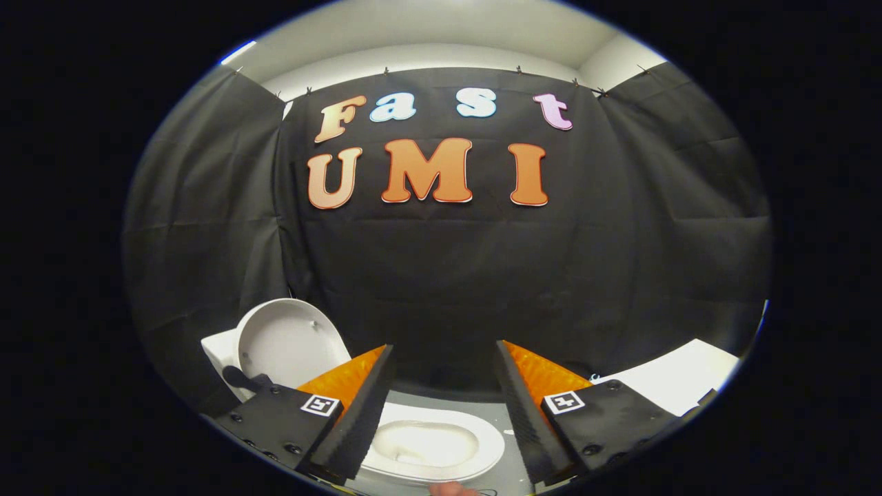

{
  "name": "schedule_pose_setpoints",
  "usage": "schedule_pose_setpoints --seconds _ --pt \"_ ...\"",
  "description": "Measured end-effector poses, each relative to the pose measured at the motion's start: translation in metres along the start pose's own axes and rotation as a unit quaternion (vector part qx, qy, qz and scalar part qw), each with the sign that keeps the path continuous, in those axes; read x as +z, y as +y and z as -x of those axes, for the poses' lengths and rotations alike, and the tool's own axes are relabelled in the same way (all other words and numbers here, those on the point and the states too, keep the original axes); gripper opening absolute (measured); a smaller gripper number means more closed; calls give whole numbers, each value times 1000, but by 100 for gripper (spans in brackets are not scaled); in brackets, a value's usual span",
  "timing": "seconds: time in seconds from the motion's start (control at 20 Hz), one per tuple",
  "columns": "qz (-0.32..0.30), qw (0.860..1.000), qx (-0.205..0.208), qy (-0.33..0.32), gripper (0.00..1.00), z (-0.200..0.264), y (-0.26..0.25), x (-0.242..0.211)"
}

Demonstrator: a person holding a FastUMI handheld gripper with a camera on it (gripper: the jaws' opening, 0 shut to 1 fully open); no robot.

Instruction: Open the toilet lid.

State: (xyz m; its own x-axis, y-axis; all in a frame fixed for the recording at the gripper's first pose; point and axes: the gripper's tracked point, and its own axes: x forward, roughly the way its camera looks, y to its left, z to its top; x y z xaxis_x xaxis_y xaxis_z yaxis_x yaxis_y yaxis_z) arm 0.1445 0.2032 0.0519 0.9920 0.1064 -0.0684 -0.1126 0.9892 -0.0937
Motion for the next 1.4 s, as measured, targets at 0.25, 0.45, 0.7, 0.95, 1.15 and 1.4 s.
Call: schedule_pose_setpoints --seconds 0.25,0.45,0.7,0.95,1.15,1.4 --pt "-30 999 -2 10 93 26 -59 -17" --pt "-36 999 -14 8 93 45 -97 -31" --pt "-9 1000 -24 -8 93 71 -127 -42" --pt "-23 999 -28 0 92 97 -144 -62" --pt "-33 999 -29 0 92 106 -149 -71" --pt "-58 997 -46 -15 92 107 -167 -92"
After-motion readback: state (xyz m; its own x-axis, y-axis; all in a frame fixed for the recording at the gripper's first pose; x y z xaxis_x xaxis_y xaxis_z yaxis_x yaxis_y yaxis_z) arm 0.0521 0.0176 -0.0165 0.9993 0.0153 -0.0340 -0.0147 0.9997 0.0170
